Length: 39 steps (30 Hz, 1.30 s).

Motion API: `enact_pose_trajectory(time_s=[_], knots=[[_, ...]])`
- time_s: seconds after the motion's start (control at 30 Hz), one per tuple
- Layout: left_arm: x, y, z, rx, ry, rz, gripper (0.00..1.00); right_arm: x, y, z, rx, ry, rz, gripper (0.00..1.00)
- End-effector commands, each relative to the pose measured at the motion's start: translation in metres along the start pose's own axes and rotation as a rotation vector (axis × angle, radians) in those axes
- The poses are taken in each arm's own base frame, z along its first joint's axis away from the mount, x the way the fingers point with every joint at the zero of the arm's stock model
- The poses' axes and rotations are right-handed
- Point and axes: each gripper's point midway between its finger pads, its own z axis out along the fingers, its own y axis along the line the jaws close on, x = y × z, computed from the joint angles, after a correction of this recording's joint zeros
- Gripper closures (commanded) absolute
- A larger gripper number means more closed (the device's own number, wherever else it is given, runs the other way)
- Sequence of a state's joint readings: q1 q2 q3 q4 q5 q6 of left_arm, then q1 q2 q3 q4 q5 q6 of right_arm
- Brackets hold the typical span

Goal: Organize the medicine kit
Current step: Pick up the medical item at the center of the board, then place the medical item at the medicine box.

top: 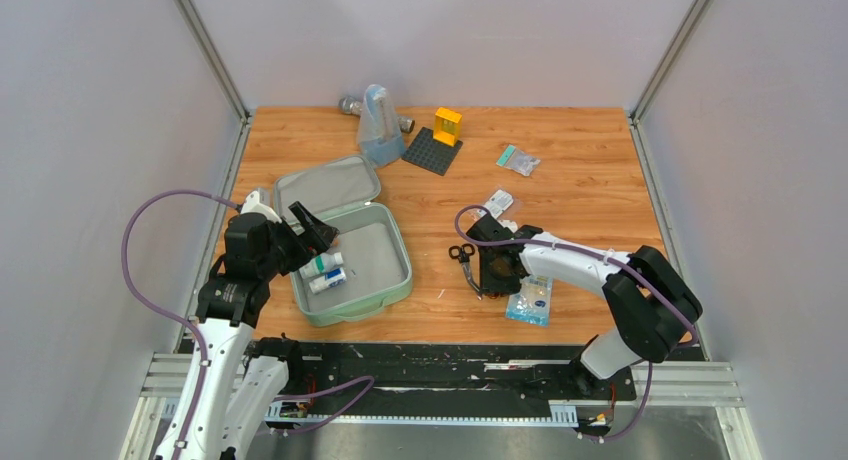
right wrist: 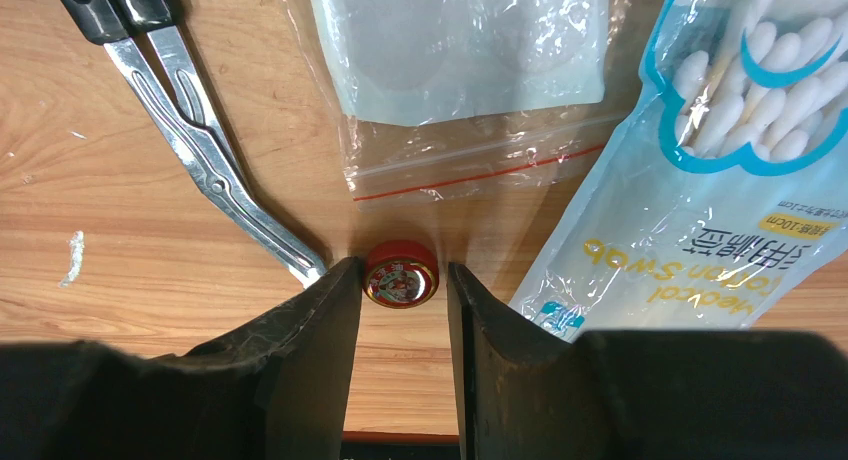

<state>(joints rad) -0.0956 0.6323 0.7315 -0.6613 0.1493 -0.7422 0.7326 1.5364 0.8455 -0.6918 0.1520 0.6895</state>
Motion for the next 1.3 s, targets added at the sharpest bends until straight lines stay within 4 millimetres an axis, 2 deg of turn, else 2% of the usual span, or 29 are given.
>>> enact_pose_trajectory(time_s=[0.0, 0.37, 0.5, 0.7, 0.9, 1.0, 1.13, 1.27], knots=[[-0.005, -0.004, 0.001, 0.02, -0.019, 0.006, 0.0, -0.013, 0.005, -0.01, -0.023, -0.054, 0.003, 0.63], [-0.004, -0.003, 0.001, 0.019, -0.015, 0.008, 0.0, -0.014, 0.008, -0.012, -0.034, -0.054, 0.007, 0.64], [-0.003, -0.003, 0.001, 0.021, -0.012, 0.007, 0.0, -0.017, 0.01, -0.015, -0.043, -0.065, 0.008, 0.68], [-0.004, -0.004, 0.001, 0.024, -0.012, 0.009, 0.0, -0.026, 0.019, -0.026, -0.086, -0.089, 0.008, 0.69], [-0.003, -0.005, 0.002, 0.029, -0.008, 0.009, 0.0, -0.035, 0.037, -0.039, -0.149, -0.108, -0.017, 0.69], [-0.003, -0.006, 0.002, 0.034, -0.002, 0.01, 0.0, -0.035, 0.052, -0.044, -0.191, -0.108, -0.06, 0.69], [-0.001, -0.006, 0.004, 0.039, 0.009, 0.013, 0.0, -0.028, 0.078, -0.045, -0.23, -0.093, -0.13, 0.69], [0.0, -0.006, 0.003, 0.041, 0.015, 0.018, 0.0, -0.014, 0.099, -0.037, -0.231, -0.057, -0.194, 0.69]])
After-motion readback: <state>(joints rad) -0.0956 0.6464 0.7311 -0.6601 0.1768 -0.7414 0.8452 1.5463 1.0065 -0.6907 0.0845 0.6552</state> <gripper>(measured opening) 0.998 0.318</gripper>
